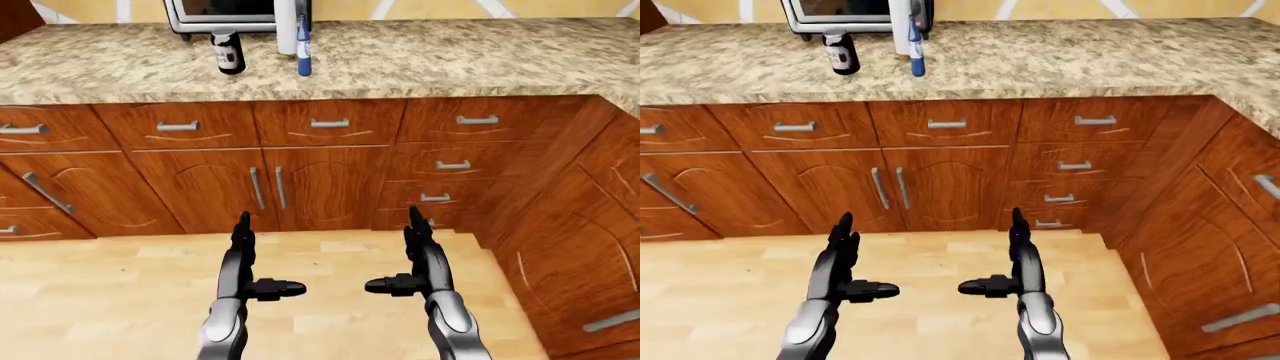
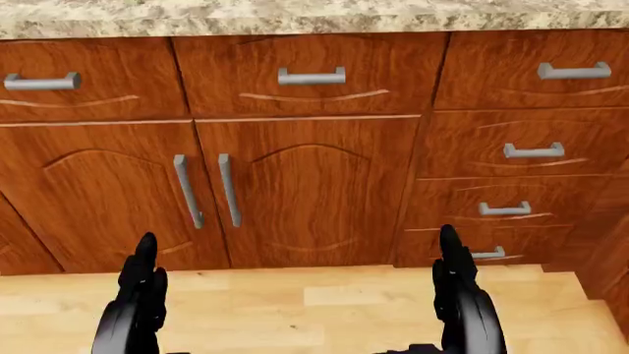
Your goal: Move the drinks to the dining counter.
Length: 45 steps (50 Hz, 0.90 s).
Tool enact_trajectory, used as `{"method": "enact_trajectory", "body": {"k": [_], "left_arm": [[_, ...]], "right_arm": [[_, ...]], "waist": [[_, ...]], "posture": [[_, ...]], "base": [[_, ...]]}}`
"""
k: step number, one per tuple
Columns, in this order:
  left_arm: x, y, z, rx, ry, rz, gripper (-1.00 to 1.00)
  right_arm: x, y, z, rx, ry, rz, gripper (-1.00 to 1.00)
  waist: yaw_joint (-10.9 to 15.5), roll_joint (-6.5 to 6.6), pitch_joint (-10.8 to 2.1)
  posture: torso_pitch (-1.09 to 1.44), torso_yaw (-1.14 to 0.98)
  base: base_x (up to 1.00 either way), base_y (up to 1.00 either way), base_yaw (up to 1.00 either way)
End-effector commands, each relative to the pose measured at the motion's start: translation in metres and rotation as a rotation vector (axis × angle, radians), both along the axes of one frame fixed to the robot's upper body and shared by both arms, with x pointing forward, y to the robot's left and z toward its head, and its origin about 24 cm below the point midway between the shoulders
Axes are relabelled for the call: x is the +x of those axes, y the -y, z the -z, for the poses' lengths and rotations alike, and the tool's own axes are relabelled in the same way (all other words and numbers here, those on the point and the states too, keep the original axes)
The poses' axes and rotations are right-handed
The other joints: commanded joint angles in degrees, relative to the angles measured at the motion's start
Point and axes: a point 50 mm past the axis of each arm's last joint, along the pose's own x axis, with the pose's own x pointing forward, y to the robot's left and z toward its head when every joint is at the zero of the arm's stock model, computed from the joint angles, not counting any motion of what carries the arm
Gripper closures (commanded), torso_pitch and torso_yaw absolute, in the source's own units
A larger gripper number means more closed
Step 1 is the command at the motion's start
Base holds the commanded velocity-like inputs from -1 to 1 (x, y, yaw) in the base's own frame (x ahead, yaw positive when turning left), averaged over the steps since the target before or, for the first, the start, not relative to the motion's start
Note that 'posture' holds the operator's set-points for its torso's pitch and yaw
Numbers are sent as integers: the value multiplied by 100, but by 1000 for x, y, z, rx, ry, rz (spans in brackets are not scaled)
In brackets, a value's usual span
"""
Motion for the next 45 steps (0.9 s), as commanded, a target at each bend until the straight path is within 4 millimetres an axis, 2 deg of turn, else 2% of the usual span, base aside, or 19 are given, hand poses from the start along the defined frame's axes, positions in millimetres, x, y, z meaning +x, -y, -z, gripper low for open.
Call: {"method": "enact_trajectory", "body": {"k": [1, 3, 4, 5, 7, 8, 11, 13, 19, 25, 29, 35, 39, 40, 41, 45], "left_arm": [[7, 5, -33, 1, 167, 25, -100], [8, 4, -34, 1, 169, 24, -100], [7, 4, -36, 1, 172, 24, -100], [8, 3, -35, 2, 173, 25, -100], [8, 3, -37, 1, 173, 23, -100], [8, 2, -37, 2, 172, 23, -100], [9, 2, -40, 4, 175, 26, -100], [9, 2, -50, 4, 185, 28, -100], [14, 0, -84, 8, 210, 28, -100], [17, -7, -119, 12, 243, 11, -100], [18, -12, -141, 17, 271, 5, -100], [19, -18, -162, 19, 299, -4, -100], [18, -22, -169, 21, 311, -12, -100], [18, -24, -170, 21, 312, -15, -100], [18, -25, -172, 22, 316, -17, -100], [16, -25, -184, 25, 333, -16, -100]], "right_arm": [[11, 0, -33, -8, 175, 1, -100], [11, 1, -34, -6, 178, 7, -100], [11, 1, -34, -6, 178, 7, -100], [11, 0, -33, -5, 177, 5, -100], [12, 0, -33, -5, 180, 4, -100], [12, -1, -35, -6, 181, 3, -100], [12, -1, -41, -8, 187, 4, -100], [13, -1, -46, -2, 194, 6, -100], [18, 1, -64, -2, 218, 4, -100], [22, 4, -98, 6, 260, 12, -100], [27, 6, -113, 11, 268, 16, -100], [22, 4, -137, 16, 299, 1, -100], [24, 3, -144, 15, 316, -10, -100], [24, 2, -145, 16, 317, -12, -100], [26, 2, -148, 12, 320, -16, -100], [25, -2, -160, 8, 339, -30, -100]], "waist": [[-12, -45, -5], [43, -3, -353], [41, -6, -299], [42, -36, -98], [45, -43, -396], [45, -42, -430], [51, -36, -434], [50, -27, -457], [42, -20, -498], [48, -8, -538], [45, -1, -537], [51, -6, -497], [49, 5, -435], [43, 40, -530], [44, 51, -451], [43, 51, -365]], "posture": [[0, 0], [0, 0], [0, 0], [0, 0], [0, 0], [0, 0], [0, 0], [0, 0], [0, 0], [0, 0], [0, 0], [0, 0], [0, 0], [0, 0], [0, 0], [0, 0]], "base": [[0, 0, 0], [0, 0, 0], [0, 0, 0], [0, 0, 0], [0, 0, 0], [0, 0, 0], [0, 0, 0], [0, 0, 0], [0, 0, 0], [0, 0, 0], [0, 0, 0], [0, 0, 0], [2, 0, 0], [6, 0, 0], [6, 0, 0], [10, 0, 0]]}}
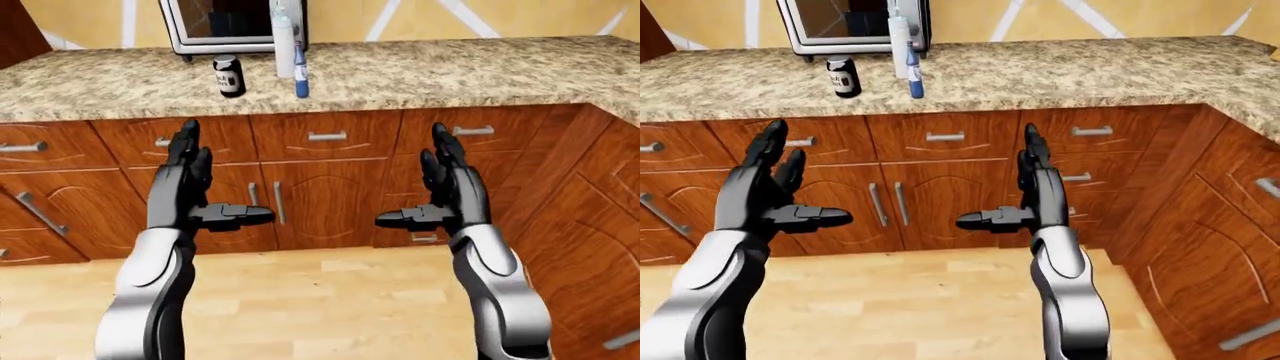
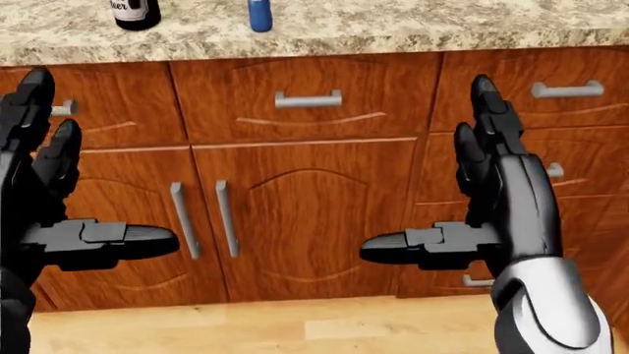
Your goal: Move the drinks to the dining counter.
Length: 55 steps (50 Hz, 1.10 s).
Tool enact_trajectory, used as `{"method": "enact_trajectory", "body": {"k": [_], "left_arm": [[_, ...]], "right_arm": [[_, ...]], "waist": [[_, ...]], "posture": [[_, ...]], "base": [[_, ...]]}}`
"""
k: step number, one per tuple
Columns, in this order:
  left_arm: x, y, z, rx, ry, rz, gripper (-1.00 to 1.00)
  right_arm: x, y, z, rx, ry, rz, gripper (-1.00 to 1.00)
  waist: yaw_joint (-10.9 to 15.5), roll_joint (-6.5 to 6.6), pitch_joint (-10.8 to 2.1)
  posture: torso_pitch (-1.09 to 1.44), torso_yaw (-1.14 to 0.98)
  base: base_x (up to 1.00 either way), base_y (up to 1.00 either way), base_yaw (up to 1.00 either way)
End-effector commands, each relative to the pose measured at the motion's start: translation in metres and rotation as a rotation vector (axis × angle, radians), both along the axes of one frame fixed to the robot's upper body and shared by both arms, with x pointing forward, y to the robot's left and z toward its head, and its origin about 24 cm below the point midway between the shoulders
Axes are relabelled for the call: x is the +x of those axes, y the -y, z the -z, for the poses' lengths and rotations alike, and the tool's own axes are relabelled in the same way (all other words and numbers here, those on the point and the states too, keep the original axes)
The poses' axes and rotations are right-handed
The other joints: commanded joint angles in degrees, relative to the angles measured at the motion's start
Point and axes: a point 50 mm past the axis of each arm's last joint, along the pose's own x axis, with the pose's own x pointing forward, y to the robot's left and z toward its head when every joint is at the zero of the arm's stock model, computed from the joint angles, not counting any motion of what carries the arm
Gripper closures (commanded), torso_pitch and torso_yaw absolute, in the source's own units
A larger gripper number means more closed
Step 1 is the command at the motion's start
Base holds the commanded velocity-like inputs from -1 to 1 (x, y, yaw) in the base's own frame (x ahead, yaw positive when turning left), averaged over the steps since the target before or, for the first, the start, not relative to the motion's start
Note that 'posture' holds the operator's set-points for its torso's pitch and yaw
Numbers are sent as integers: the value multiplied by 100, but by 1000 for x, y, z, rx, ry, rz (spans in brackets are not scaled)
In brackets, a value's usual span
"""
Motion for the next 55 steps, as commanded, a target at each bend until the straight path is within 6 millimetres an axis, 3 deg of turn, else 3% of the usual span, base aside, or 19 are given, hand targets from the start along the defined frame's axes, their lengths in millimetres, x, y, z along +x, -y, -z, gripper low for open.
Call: {"method": "enact_trajectory", "body": {"k": [1, 2, 5, 11, 16, 18, 19, 21, 31, 33, 34, 36, 39, 40, 41, 43, 47, 53, 55], "left_arm": [[-2, 4, -18, 9, 87, 20, -100], [-3, 4, -20, 10, 89, 21, -100], [-3, 5, -23, 9, 92, 24, -100], [-2, 7, -28, 14, 96, 32, -100], [-1, 9, -25, 13, 92, 40, -100], [-1, 10, -23, 13, 91, 40, -100], [-1, 11, -22, 12, 89, 41, -100], [-1, 11, -21, 12, 87, 43, -100], [-2, 15, -20, 13, 83, 50, -100], [-2, 15, -21, 15, 85, 50, -100], [-1, 15, -22, 15, 87, 50, -100], [0, 15, -23, 18, 90, 51, -100], [-3, 16, -28, 21, 94, 53, -100], [-3, 16, -28, 23, 94, 53, -100], [-2, 16, -28, 23, 95, 55, -100], [-2, 17, -29, 25, 95, 57, -100], [0, 17, -33, 29, 99, 59, -100], [-2, 19, -35, 30, 101, 60, -100], [-2, 19, -33, 29, 101, 62, -100]], "right_arm": [[-2, -2, -17, -9, 87, -8, -100], [-3, -4, -17, -16, 86, -13, -100], [-4, -5, -22, -18, 95, -16, -100], [-2, -6, -29, -13, 111, -21, -100], [-3, -6, -29, -12, 114, -21, -100], [-3, -5, -28, -8, 113, -18, -100], [-3, -4, -28, -8, 113, -19, -100], [-2, -4, -27, -9, 114, -20, -100], [-4, -1, -28, 39, 108, -17, -100], [-3, -1, -28, 44, 110, -15, -100], [-4, 0, -29, 41, 112, -13, -100], [-4, 1, -32, 42, 121, -9, -100], [-5, 2, -33, 44, 126, -5, -100], [-5, 3, -34, 45, 125, 0, -100], [-5, 4, -35, 48, 127, 4, -100], [-6, 6, -37, 54, 132, 10, -100], [-7, 8, -41, 61, 141, 21, -100], [-11, 15, -44, 91, 160, 45, -100], [-11, 15, -44, 107, 162, 39, -100]], "waist": [[-18, 20, -72], [-31, 23, -48], [-49, -277, -71], [-178, -148, -30], [-250, 282, -50], [-221, 780, -200], [-160, 482, -85], [-132, 450, -33], [22, -249, -23], [-61, -135, 5], [-49, -202, 53], [-111, -158, -97], [-234, 119, 132], [-237, 256, 101], [-197, 550, -5], [-205, 491, 88], [-42, 362, -6], [63, 131, 39], [50, 70, -128]], "posture": [[0, 0], [0, 0], [0, 0], [0, 0], [0, 0], [0, 0], [0, 0], [0, 0], [0, 0], [0, 0], [0, 0], [0, 0], [0, 0], [0, 0], [0, 0], [0, 0], [0, 0], [0, 0], [0, 0]], "base": [[11, 0, 0], [11, 44, 0], [12, 58, 0], [20, 58, 0], [22, 59, 0], [22, 58, 0], [22, 59, 0], [22, 59, 0], [22, 58, 0], [22, 40, 0], [22, 32, 0], [28, 23, 0], [43, 19, 0], [44, 18, 0], [45, 12, 0], [44, 2, 0], [45, 0, 0], [43, 0, 0], [7, -29, 0]]}}
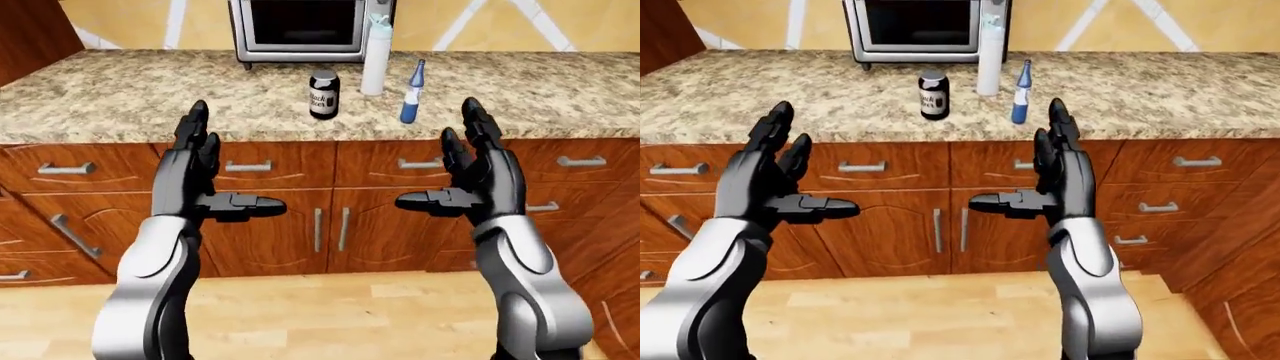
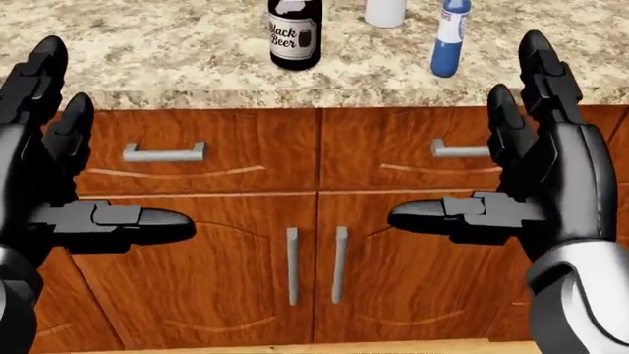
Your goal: Move the drinks to the dining counter.
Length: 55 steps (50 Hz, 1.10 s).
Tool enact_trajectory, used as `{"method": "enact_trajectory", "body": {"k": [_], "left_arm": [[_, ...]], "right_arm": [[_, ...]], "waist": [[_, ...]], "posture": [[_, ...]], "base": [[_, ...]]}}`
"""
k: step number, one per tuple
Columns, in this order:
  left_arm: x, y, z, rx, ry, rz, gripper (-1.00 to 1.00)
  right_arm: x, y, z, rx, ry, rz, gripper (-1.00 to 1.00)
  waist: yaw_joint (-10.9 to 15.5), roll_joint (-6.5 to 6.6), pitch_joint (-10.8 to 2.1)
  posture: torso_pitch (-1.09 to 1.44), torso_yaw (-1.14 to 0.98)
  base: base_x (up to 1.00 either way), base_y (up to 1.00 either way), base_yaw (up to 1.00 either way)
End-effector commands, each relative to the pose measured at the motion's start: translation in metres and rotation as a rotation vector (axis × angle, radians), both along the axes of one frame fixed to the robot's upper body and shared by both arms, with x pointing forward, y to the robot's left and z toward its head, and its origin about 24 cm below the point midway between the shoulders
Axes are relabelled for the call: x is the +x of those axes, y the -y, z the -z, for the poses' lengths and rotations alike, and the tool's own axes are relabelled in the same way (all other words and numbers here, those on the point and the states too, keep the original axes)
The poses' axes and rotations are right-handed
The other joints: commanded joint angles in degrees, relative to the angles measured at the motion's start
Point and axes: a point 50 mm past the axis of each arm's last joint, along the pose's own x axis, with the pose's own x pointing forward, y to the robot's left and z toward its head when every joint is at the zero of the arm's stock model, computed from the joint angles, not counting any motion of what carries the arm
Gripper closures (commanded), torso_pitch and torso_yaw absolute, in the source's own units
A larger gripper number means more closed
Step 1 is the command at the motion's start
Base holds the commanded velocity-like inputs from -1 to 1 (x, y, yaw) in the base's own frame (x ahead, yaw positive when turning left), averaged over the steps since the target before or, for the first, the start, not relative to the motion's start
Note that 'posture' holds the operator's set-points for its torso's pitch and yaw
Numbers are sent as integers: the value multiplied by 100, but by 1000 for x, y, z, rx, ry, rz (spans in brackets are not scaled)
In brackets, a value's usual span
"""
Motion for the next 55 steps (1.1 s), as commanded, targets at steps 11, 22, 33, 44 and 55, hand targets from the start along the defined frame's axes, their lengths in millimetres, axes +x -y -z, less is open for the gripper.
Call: {"method": "enact_trajectory", "body": {"k": [11, 22, 33, 44, 55], "left_arm": [[-6, -4, -23, -4, 90, 5, -100], [-11, -13, -27, 11, 96, -15, -100], [-12, -13, -26, 15, 91, -14, -100], [-11, -12, -27, 18, 96, -8, -100], [-17, -12, -26, 19, 99, -6, -100]], "right_arm": [[-4, 6, -13, -8, 56, 39, -100], [-4, 5, -18, -20, 70, 31, -100], [-4, 5, -16, -16, 68, 30, -100], [-4, 6, -15, -12, 80, 35, -100], [-8, 10, -17, -12, 96, 59, -100]], "waist": [[-185, -245, 150], [-179, 501, -16], [30, 29, -31], [-37, -310, 185], [-59, -47, -85]], "posture": [[0, 0], [0, 0], [0, 0], [0, 0], [0, 0]], "base": [[0, -16, -43], [32, 0, 0], [42, 0, 0], [5, 0, 0], [0, 0, 0]]}}
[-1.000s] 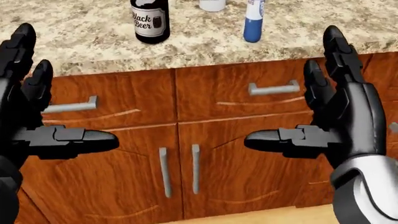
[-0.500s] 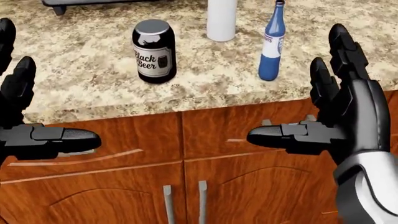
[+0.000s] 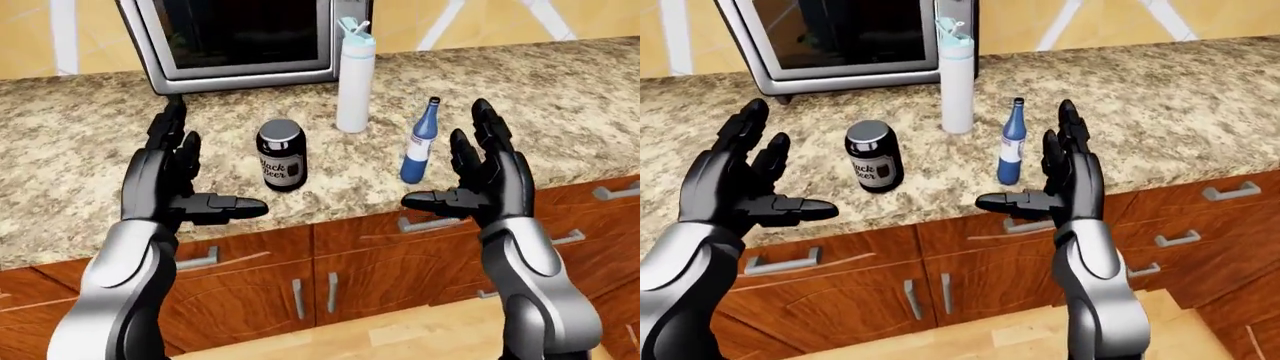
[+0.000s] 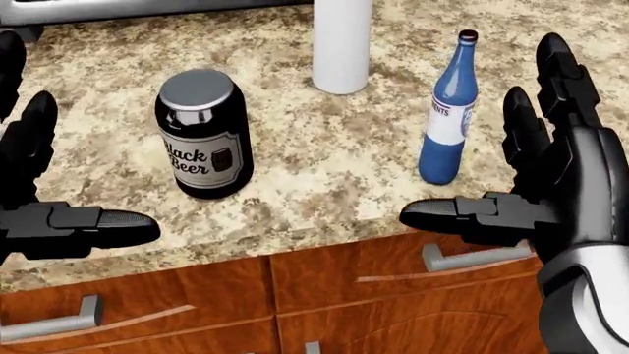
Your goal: Move the drinks to the dining counter.
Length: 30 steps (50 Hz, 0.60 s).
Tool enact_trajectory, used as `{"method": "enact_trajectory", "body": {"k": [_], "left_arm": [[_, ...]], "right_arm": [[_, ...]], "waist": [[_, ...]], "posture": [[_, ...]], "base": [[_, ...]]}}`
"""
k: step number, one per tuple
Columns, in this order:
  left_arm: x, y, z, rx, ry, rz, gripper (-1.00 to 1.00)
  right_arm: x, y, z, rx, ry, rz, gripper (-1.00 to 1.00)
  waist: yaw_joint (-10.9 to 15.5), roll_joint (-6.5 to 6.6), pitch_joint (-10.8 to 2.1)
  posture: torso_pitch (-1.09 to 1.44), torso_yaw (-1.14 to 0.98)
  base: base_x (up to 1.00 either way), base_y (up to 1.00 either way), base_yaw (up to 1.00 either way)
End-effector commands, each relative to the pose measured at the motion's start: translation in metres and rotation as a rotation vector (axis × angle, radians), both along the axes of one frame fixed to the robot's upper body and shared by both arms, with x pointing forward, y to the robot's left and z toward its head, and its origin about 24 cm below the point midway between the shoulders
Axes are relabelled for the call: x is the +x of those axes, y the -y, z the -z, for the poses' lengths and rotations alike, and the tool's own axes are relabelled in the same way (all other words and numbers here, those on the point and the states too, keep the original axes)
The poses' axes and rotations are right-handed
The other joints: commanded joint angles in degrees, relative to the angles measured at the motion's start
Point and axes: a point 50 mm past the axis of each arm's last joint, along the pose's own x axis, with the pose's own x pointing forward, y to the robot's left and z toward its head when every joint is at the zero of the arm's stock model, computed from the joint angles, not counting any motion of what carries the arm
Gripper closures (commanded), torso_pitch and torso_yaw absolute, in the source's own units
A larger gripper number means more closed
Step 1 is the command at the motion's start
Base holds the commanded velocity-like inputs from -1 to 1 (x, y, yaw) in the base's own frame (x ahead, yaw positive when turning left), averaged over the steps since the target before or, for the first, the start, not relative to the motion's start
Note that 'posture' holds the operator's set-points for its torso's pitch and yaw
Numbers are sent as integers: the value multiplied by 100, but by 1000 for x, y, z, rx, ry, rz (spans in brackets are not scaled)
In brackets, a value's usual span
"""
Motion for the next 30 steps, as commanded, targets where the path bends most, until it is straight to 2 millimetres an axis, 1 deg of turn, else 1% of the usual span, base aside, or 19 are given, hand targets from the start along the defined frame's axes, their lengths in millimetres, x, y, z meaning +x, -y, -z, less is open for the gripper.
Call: {"method": "enact_trajectory", "body": {"k": [1, 2, 3, 9, 15, 19, 27, 30], "left_arm": [[-6, 5, -16, 15, 98, 28, -100], [-7, 6, -16, 15, 97, 28, -100], [-8, 6, -16, 15, 97, 29, -100], [-9, 5, -13, 15, 95, 30, -100], [-10, 5, -14, 16, 97, 32, -100], [-9, 5, -13, 16, 96, 30, -100], [-9, 5, -14, 16, 97, 32, -100], [-10, 6, -16, 16, 98, 33, -100]], "right_arm": [[-6, 3, -18, -9, 102, 21, -100], [-7, 3, -19, -9, 103, 23, -100], [-7, 3, -19, -8, 103, 23, -100], [-7, 2, -17, -12, 103, 23, -100], [-3, 1, -16, -23, 98, 27, -100], [-5, 0, -20, -25, 104, 24, -100], [9, -8, -22, -39, 86, 9, -100], [17, -13, -27, -52, 85, 3, -100]], "waist": [[-13, 8, -155], [-3, -43, -185], [-16, -22, -175], [-42, -40, -153], [-52, -45, -114], [-57, -45, -94], [-91, -16, -88], [-96, 0, -89]], "posture": [[0, 0], [0, 0], [0, 0], [0, 0], [0, 0], [0, 0], [0, 0], [0, 0]], "base": [[0, 0, 0], [0, 0, 0], [0, 0, 0], [0, 0, 0], [0, 0, 0], [0, 0, 0], [0, 0, 0], [0, 0, 0]]}}
